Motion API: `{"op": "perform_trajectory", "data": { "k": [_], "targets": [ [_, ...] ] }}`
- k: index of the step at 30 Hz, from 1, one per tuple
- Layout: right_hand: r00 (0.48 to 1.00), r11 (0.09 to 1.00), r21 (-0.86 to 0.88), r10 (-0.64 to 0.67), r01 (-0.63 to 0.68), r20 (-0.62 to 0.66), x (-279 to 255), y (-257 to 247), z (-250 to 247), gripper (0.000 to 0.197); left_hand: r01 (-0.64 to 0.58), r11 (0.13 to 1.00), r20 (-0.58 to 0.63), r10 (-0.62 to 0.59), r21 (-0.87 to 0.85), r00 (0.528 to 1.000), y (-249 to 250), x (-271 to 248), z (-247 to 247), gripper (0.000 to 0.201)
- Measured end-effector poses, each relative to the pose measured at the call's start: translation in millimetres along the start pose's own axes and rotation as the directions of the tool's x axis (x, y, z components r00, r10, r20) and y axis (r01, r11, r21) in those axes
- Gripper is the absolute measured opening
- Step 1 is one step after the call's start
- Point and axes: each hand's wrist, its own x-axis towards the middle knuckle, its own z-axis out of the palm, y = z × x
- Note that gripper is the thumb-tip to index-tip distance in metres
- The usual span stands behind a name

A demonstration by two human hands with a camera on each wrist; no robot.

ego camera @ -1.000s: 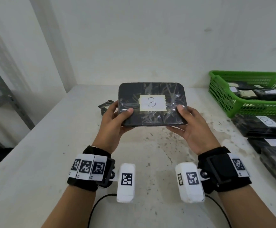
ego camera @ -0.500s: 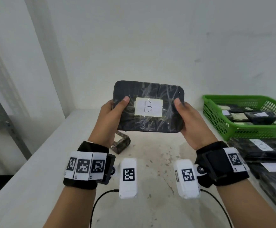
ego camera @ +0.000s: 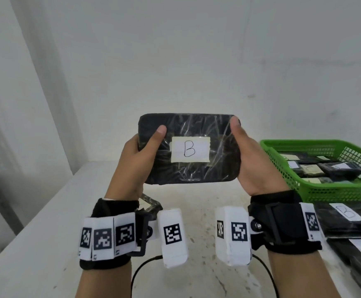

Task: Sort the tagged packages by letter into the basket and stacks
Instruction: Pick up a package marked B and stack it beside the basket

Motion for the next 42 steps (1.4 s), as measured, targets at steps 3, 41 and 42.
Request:
{"op": "perform_trajectory", "data": {
  "k": [3,41,42],
  "targets": [
    [0.994,0.993,-0.116,-0.005,-0.007,-0.106,4.4,4.4,2.3,0.054,0.042,0.999,0.046,-0.041,-0.021,0.998,2.3,0.1,-2.8,0.034],
    [0.946,0.942,-0.284,-0.245,0.181,-0.21,-13.3,-4.0,12.6,0.062,-0.196,0.977,-0.026,0.198,0.085,0.98,2.7,-9.9,4.6,0.049],
    [0.945,0.94,-0.291,-0.245,0.177,-0.218,-13.1,-2.6,12.4,0.063,-0.175,0.982,-0.014,0.177,0.073,0.984,2.2,-8.9,4.4,0.043]
  ]
}}
